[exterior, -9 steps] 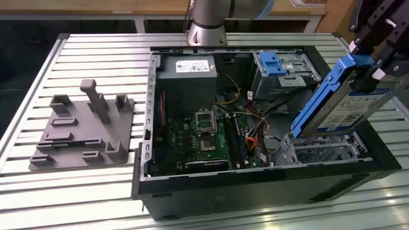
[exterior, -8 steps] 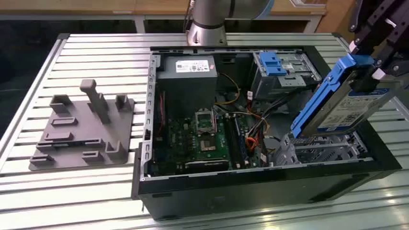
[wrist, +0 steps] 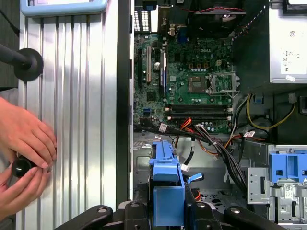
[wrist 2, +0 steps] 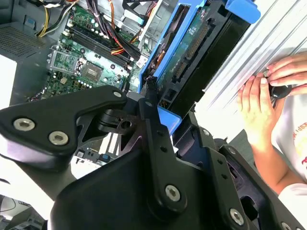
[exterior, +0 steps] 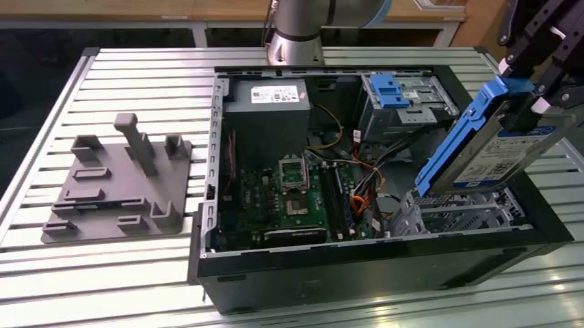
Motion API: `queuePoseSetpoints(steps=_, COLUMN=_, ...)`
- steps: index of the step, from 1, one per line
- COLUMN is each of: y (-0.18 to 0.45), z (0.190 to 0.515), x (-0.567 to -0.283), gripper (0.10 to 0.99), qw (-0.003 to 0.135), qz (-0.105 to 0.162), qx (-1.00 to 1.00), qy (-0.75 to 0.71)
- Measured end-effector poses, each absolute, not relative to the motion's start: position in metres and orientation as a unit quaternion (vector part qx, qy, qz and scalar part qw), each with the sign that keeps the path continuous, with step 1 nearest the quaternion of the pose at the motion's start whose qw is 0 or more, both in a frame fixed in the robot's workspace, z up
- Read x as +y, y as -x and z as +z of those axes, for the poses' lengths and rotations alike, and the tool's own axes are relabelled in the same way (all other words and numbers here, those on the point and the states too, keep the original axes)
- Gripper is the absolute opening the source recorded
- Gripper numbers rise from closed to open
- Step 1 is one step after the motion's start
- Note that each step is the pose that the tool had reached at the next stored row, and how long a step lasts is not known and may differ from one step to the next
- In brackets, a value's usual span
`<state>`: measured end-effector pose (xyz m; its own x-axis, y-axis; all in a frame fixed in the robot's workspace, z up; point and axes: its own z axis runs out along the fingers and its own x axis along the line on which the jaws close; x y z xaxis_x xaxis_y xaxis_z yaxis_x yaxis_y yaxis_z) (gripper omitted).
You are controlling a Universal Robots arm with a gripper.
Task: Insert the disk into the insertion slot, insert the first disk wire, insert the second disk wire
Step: 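Insert the disk into the insertion slot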
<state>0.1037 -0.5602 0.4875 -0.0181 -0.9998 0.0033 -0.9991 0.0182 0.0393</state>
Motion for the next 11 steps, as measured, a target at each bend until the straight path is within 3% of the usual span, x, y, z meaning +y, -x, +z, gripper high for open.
queuePoseSetpoints(steps=11, y=-0.1037, z=0.4874, x=-0.561, gripper=0.365, qw=0.005, qz=-0.023, qx=-0.713, qy=-0.701)
